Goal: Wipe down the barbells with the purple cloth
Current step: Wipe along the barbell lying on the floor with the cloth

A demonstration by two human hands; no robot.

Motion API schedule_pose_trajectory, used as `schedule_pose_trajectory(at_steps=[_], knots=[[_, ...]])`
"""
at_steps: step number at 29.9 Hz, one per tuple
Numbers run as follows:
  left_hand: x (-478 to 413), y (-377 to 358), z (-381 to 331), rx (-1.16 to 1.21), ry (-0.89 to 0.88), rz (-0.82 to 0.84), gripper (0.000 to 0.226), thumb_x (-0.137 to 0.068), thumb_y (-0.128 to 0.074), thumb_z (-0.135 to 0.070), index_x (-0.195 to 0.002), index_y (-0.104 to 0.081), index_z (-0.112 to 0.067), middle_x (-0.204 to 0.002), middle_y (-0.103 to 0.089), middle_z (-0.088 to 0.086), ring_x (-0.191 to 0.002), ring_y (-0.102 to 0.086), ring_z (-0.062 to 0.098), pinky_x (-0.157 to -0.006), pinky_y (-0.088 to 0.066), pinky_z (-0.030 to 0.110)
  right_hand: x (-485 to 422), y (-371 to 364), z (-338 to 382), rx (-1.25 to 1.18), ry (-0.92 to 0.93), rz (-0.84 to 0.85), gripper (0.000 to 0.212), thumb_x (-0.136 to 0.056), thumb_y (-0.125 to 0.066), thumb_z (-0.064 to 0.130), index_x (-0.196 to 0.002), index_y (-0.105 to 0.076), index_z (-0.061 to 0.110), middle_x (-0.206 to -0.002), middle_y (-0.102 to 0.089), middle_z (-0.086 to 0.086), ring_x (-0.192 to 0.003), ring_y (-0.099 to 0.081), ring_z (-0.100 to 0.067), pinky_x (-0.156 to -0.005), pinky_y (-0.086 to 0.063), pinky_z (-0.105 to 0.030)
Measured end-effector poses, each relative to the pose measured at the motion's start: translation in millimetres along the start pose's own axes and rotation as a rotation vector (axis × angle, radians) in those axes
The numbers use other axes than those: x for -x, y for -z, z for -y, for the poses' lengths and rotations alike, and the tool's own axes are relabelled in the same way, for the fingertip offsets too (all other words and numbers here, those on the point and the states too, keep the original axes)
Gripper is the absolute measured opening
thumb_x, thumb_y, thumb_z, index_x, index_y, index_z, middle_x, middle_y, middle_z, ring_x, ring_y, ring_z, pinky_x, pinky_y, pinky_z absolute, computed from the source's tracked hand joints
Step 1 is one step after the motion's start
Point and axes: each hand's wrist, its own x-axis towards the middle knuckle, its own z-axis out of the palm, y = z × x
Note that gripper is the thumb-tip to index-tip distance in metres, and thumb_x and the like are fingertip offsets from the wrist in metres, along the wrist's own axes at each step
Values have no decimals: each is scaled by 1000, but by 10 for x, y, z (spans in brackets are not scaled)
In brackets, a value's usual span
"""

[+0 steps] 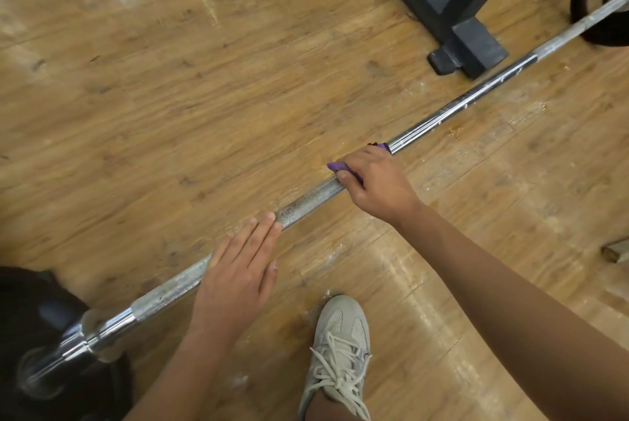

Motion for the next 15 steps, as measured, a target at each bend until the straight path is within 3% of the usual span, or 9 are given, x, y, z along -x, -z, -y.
schedule_pose_trajectory(at_steps=[6, 11, 15], knots=[[48, -56, -212, 64, 97, -94, 51, -97, -55, -26, -147, -52, -15, -155, -45, -1, -140, -46, 22, -113, -35, 44, 211, -118, 51, -54, 276, 23, 28, -103, -52, 29, -114, -71, 12, -102, -72, 1, -96, -62, -22, -90, -45, -38], [136, -26, -244, 54, 57, -48, 54, -97, -54, -26, -149, -48, -15, -158, -39, -2, -145, -39, 20, -120, -23, 39, 331, -1, -160, -18, 249, -44, 26, -104, -53, 27, -116, -70, 12, -107, -71, 2, -102, -64, -23, -94, -45, -41], [191, -36, -339, 77, 102, -49, 52, -98, -51, -28, -148, -50, -15, -158, -39, -2, -147, -36, 19, -122, -17, 38, 567, -130, -19, -2, 184, -104, 27, -103, -58, 25, -122, -69, 9, -121, -69, 0, -115, -59, -25, -109, -37, -46]])
